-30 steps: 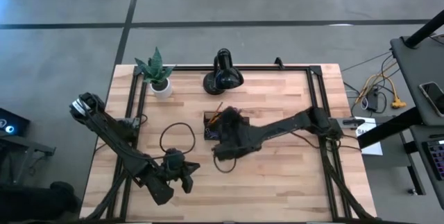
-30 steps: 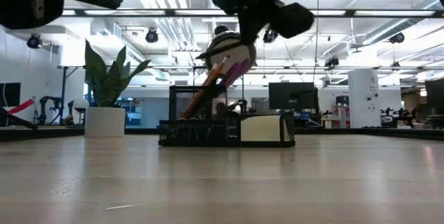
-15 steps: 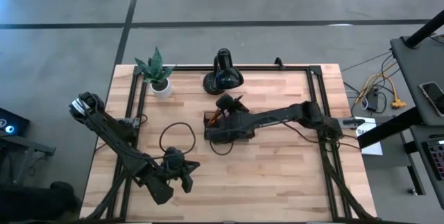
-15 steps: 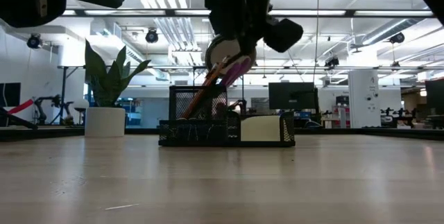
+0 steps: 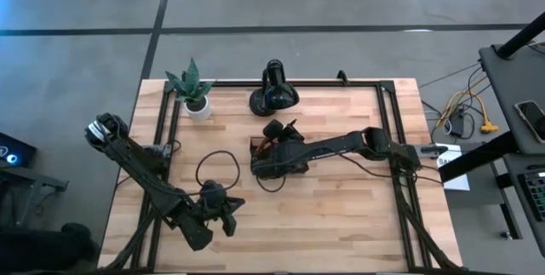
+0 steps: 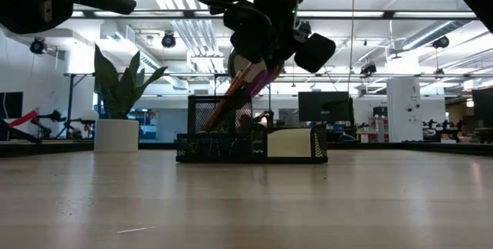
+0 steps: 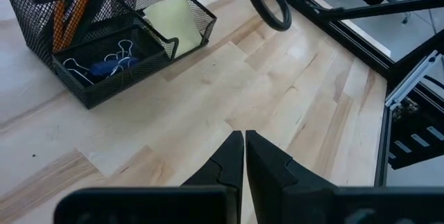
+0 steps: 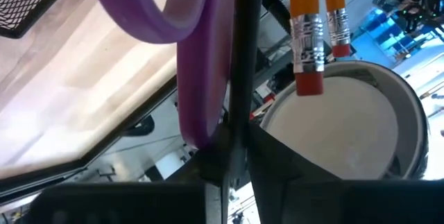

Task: Pick and place office supplies into organizer
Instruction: Put the black pen into the black desk organizer, then return to Home Position

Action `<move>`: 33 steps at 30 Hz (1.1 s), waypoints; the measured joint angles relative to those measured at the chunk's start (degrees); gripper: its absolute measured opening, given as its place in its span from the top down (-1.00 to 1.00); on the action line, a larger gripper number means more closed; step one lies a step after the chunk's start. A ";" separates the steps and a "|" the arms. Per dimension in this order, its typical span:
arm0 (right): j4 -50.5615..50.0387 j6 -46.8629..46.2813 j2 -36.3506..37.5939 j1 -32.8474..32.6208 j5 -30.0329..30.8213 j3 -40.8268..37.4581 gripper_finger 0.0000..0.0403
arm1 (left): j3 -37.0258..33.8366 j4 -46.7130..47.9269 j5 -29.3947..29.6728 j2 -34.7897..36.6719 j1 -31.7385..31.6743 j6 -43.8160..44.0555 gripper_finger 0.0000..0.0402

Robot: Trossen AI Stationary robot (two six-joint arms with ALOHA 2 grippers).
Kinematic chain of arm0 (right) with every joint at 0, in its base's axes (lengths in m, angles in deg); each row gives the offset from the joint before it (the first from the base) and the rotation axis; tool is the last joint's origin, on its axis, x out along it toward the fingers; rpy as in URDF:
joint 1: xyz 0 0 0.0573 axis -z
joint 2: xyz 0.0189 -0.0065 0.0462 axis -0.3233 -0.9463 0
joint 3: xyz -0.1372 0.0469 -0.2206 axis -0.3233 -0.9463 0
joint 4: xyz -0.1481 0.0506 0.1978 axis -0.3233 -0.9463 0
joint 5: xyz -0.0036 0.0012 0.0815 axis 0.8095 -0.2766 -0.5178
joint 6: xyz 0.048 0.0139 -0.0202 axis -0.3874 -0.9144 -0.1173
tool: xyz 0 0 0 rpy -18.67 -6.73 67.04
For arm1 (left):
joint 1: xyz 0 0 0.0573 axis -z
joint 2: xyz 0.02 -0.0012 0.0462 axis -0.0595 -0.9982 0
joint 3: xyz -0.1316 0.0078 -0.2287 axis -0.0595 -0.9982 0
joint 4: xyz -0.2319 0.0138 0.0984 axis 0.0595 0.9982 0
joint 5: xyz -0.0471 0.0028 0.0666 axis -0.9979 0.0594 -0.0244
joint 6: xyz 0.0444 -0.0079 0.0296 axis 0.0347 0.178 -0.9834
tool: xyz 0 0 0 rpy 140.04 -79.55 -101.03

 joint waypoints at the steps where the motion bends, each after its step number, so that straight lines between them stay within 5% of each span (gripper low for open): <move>1: 0.12 0.00 0.00 -0.06 -0.04 0.00 0.84 | 0.00 0.05 0.00 0.00 0.00 -0.04 1.00; 21: 4.81 -0.33 -0.35 -3.25 1.41 5.20 0.67 | -0.20 0.48 0.02 0.00 0.00 -1.53 1.00; 33: 4.74 -4.08 -0.33 -4.55 8.68 11.43 0.55 | -0.20 0.41 0.03 0.00 0.00 -1.31 1.00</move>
